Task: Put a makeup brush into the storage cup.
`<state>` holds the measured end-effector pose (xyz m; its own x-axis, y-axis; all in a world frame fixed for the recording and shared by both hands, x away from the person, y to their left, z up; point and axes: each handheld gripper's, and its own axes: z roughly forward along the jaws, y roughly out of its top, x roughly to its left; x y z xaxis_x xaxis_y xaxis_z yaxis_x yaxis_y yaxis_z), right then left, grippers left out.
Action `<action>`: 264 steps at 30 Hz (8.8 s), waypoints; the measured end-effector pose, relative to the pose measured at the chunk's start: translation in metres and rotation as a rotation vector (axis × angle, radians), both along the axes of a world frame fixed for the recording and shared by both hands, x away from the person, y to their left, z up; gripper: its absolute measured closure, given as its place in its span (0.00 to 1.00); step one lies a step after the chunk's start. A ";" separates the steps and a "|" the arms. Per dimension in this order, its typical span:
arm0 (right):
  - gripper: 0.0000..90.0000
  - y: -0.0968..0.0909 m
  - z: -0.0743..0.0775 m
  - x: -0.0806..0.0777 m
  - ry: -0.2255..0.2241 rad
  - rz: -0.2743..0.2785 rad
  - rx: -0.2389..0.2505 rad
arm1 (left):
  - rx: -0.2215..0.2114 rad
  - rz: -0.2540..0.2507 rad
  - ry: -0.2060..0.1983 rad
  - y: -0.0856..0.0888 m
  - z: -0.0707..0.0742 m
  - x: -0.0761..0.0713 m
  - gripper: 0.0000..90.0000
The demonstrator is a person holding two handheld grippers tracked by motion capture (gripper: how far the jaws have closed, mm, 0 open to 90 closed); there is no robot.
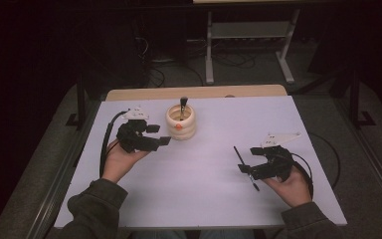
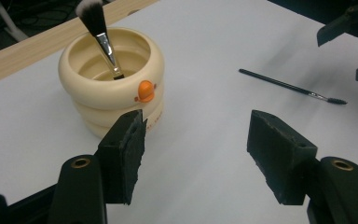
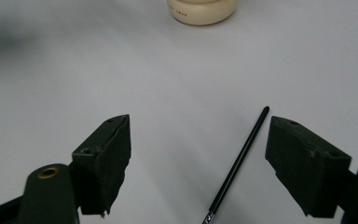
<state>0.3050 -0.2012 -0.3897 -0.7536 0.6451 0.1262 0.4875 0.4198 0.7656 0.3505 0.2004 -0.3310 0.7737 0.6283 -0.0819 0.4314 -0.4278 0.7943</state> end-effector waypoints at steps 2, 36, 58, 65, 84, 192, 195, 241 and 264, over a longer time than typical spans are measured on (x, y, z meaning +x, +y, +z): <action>0.24 0.000 0.000 0.000 0.003 -0.002 0.001 | -0.002 -0.003 0.000 0.000 -0.001 -0.002 0.40; 0.32 -0.003 -0.004 0.011 0.076 -0.062 -0.076 | -0.038 -0.005 -0.043 0.011 -0.025 -0.053 0.33; 0.34 0.001 -0.008 0.016 0.107 -0.074 -0.102 | -0.037 -0.013 -0.052 0.016 -0.030 -0.060 0.32; 0.40 0.003 -0.013 0.016 0.120 -0.097 -0.133 | -0.044 -0.014 -0.047 0.015 -0.031 -0.060 0.32; 0.67 0.018 -0.037 0.025 0.221 -0.142 -0.241 | -0.039 -0.016 -0.055 0.015 -0.031 -0.061 0.32; 0.95 0.059 0.013 0.000 0.136 0.149 -0.214 | 0.020 -0.142 -0.072 -0.007 -0.014 -0.062 0.34; 0.95 0.067 0.022 -0.002 0.125 0.192 -0.197 | 0.025 -0.159 -0.072 -0.011 -0.012 -0.063 0.36; 0.95 0.140 0.053 -0.024 0.040 0.625 -0.229 | 0.222 -0.598 0.078 -0.044 -0.014 -0.072 0.88; 0.94 0.133 0.043 -0.017 0.088 0.707 -0.211 | 0.204 -0.644 0.068 -0.035 -0.016 -0.076 0.94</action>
<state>0.2883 -0.0678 -0.3472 -0.9908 0.0267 0.1324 0.1020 0.7900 0.6046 0.2740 0.1655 -0.3470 0.9960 0.0519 -0.0721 0.0864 -0.7548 0.6502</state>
